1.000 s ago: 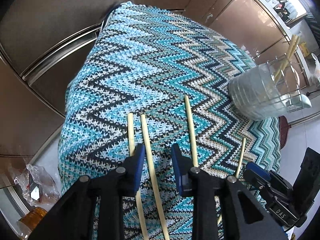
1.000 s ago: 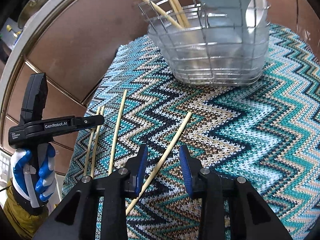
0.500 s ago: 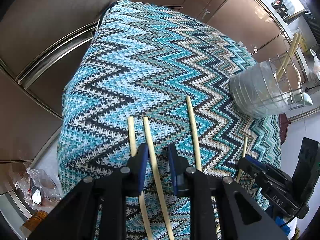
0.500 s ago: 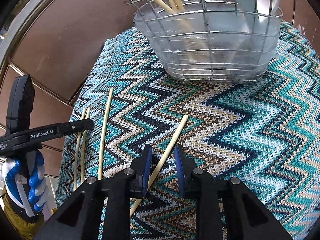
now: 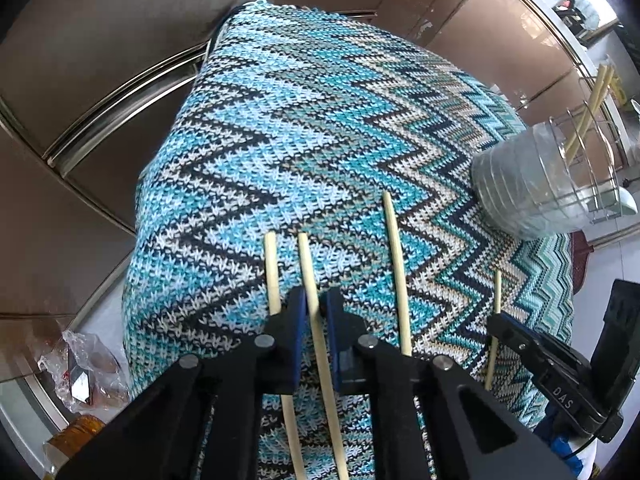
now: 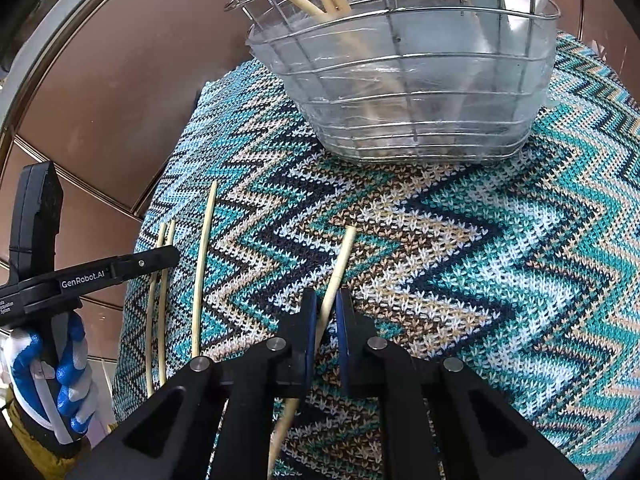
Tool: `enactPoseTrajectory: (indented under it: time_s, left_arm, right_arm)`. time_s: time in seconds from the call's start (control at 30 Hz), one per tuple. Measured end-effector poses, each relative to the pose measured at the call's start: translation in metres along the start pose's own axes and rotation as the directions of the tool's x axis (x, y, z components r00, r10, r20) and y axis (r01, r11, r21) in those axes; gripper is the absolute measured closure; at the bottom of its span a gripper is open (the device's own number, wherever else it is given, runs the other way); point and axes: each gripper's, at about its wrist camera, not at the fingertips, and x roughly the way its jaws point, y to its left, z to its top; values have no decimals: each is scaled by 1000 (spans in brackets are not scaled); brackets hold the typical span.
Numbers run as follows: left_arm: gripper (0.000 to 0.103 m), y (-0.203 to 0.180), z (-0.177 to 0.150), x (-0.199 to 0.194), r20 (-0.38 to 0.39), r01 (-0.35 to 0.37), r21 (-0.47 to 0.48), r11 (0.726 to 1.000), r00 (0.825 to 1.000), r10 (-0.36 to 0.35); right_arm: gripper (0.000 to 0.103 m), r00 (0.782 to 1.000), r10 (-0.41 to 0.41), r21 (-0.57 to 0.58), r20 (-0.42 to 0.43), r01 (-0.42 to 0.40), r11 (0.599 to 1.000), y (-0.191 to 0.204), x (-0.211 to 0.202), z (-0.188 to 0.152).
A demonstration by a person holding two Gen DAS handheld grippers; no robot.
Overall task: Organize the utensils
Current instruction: 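Lower the left tool onto one chopstick while the right tool lowers onto another, then close the left tool on its chopstick while the right tool grasps another chopstick, then lift and carry both held chopsticks over the holder with both tools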
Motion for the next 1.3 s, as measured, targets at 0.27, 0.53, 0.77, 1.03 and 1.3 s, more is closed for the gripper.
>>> enactPoseTrajectory:
  time_s: [0.27, 0.53, 0.77, 1.03, 1.3]
  left_arm:
    - [98, -5, -10, -18, 44, 11, -16, 1000, 999, -10]
    - [98, -22, -30, -63, 178, 18, 17, 1000, 984, -21]
    - [98, -38, -58, -95, 276, -18, 52, 998, 961, 3]
    - [98, -48, -93, -136, 403, -48, 71, 996, 915, 16]
    - [98, -64, -127, -180, 514, -73, 103, 992, 858, 10]
  right_arm:
    - [98, 992, 92, 1, 85, -92, 996, -10, -42, -14]
    - [98, 962, 147, -85, 229, -131, 988, -8, -97, -37]
    - [98, 932, 186, -122, 312, -155, 980, -13, -134, -59]
    - [98, 896, 209, -155, 391, -160, 975, -12, -172, -85]
    - [98, 857, 221, -193, 466, -145, 970, -4, -211, -112]
